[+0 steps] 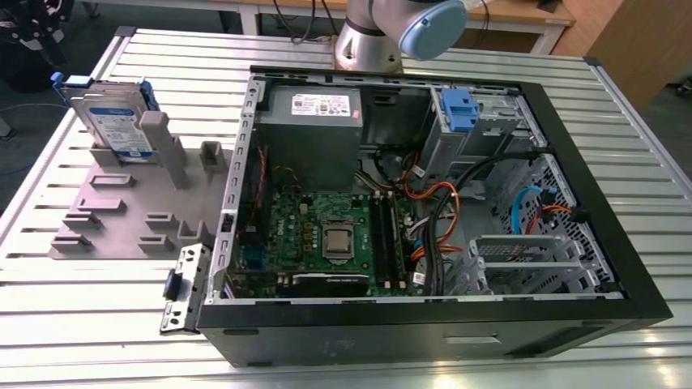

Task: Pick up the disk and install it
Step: 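Pick up the disk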

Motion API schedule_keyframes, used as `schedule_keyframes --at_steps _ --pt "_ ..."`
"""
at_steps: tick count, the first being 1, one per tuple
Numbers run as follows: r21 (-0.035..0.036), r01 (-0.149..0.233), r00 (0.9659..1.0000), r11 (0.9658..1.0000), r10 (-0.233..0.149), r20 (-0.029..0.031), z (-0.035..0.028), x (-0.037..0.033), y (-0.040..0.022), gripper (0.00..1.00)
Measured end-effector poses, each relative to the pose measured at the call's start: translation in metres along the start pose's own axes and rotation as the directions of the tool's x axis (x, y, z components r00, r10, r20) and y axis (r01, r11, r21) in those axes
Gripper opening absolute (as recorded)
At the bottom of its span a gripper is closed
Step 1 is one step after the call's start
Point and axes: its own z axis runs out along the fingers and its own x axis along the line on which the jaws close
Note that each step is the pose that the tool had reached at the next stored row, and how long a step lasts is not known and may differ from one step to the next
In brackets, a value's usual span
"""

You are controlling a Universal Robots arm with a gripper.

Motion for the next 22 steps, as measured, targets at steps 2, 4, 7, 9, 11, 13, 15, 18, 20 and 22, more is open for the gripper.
schedule_keyframes --at_steps 2,4,7,9,11,13,15,18,20,22 --pt "0.0000 0.025 0.9997 0.9997 -0.025 -0.0011 0.0000 0.0000 0.0000 0.11" --pt "-0.0001 0.050 0.9987 0.9987 -0.050 -0.0023 0.0000 0.0000 0.0000 0.11" --pt "-0.0003 0.086 0.9963 0.9963 -0.086 -0.0038 0.0000 0.0000 0.0000 0.11" --pt "-0.0004 0.110 0.9939 0.9939 -0.110 -0.0049 0.0000 0.0000 0.0000 0.11" --pt "-0.0006 0.133 0.9911 0.9911 -0.133 -0.0059 0.0000 0.0000 0.0000 0.11" --pt "-0.0007 0.156 0.9878 0.9878 -0.156 -0.0070 0.0000 0.0000 0.0000 0.11" --pt "-0.0009 0.178 0.9839 0.9839 -0.178 -0.0079 0.0000 0.0000 0.0000 0.11" --pt "-0.0012 0.207 0.9783 0.9783 -0.207 -0.0092 0.0000 0.0000 0.0000 0.11" --pt "-0.0014 0.226 0.9740 0.9741 -0.226 -0.0101 0.0000 0.0000 0.0000 0.11" --pt "-0.0015 0.250 0.9682 0.9683 -0.250 -0.0110 0.0000 0.0000 0.0000 0.11"
